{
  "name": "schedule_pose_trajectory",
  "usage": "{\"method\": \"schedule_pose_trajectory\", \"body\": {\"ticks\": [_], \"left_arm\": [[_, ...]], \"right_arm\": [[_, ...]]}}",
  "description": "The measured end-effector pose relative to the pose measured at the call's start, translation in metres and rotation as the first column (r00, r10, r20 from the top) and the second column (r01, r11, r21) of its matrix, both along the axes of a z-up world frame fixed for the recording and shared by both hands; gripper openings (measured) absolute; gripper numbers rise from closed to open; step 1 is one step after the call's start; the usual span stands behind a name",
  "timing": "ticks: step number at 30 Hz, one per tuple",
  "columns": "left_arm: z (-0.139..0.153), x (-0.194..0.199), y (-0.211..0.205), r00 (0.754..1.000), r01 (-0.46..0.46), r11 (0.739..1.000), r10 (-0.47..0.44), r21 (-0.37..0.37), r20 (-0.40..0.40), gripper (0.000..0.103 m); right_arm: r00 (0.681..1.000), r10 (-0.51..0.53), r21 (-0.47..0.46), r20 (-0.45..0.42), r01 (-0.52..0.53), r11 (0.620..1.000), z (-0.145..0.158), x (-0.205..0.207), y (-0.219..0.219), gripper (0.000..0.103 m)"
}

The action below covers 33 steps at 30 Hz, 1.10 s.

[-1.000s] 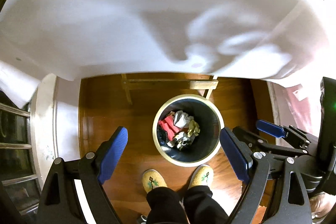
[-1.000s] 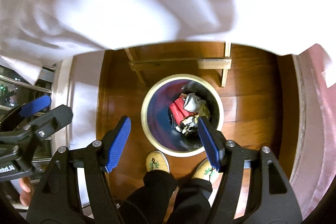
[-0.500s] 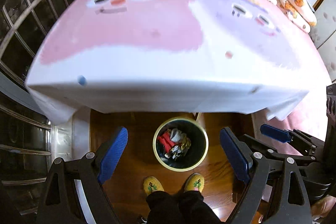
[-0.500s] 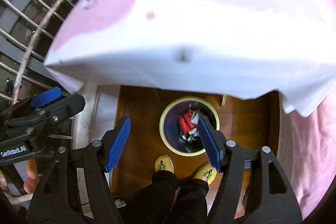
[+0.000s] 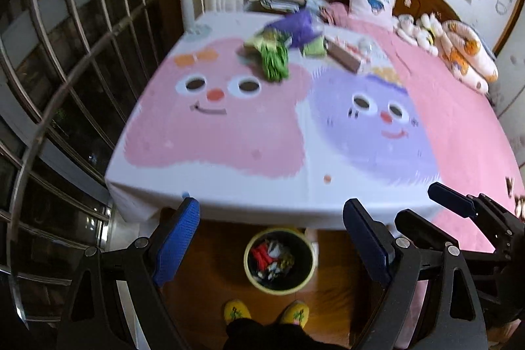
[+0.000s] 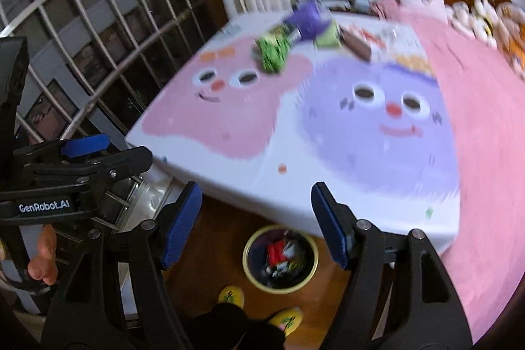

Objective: Collect trash
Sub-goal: 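Move both tools back over the table toward the green glove and packet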

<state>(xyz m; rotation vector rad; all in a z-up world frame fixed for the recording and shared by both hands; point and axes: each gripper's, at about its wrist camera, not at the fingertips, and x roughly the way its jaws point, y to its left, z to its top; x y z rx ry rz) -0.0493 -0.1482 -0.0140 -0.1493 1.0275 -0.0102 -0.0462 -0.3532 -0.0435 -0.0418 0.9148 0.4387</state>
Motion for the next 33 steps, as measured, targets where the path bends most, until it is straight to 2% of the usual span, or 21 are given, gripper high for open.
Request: {"method": "schedule_pose_trajectory", "body": {"ticks": [3,8,13,17,24,30,33], "left_arm": [[0.02,0.008,0.0,0.999,-0.021,1.0,0.021,0.001,0.029,0.09],[0.038,0.027,0.002,0.998,-0.029,0.999,0.03,-0.016,0.052,0.09],[0.038,0.062,0.013,0.997,-0.02,1.0,0.02,-0.006,0.074,0.09],[0.027,0.11,0.032,0.998,0.007,1.0,-0.006,-0.021,0.066,0.09],[-0.007,0.228,0.071,0.99,0.144,0.989,-0.144,-0.034,0.001,0.09],[-0.045,0.32,0.098,0.97,0.232,0.972,-0.234,-0.039,-0.064,0.09],[-0.062,0.351,0.104,0.958,0.273,0.961,-0.275,-0.035,-0.086,0.09]], "right_arm": [[0.998,0.034,-0.023,0.055,-0.032,0.999,0.024,0.007,0.004,0.067],[0.993,0.067,-0.048,0.099,-0.063,0.997,0.042,0.034,0.021,0.067],[0.996,0.064,-0.034,0.06,-0.062,0.998,0.032,0.08,0.036,0.067],[0.999,0.038,-0.038,0.035,-0.037,0.999,0.013,0.125,0.05,0.067],[0.996,-0.082,-0.039,-0.035,0.081,0.996,-0.02,0.23,0.085,0.067],[0.979,-0.165,-0.083,-0.121,0.155,0.984,-0.073,0.31,0.115,0.067],[0.969,-0.188,-0.102,-0.159,0.173,0.98,-0.1,0.338,0.126,0.067]]}}
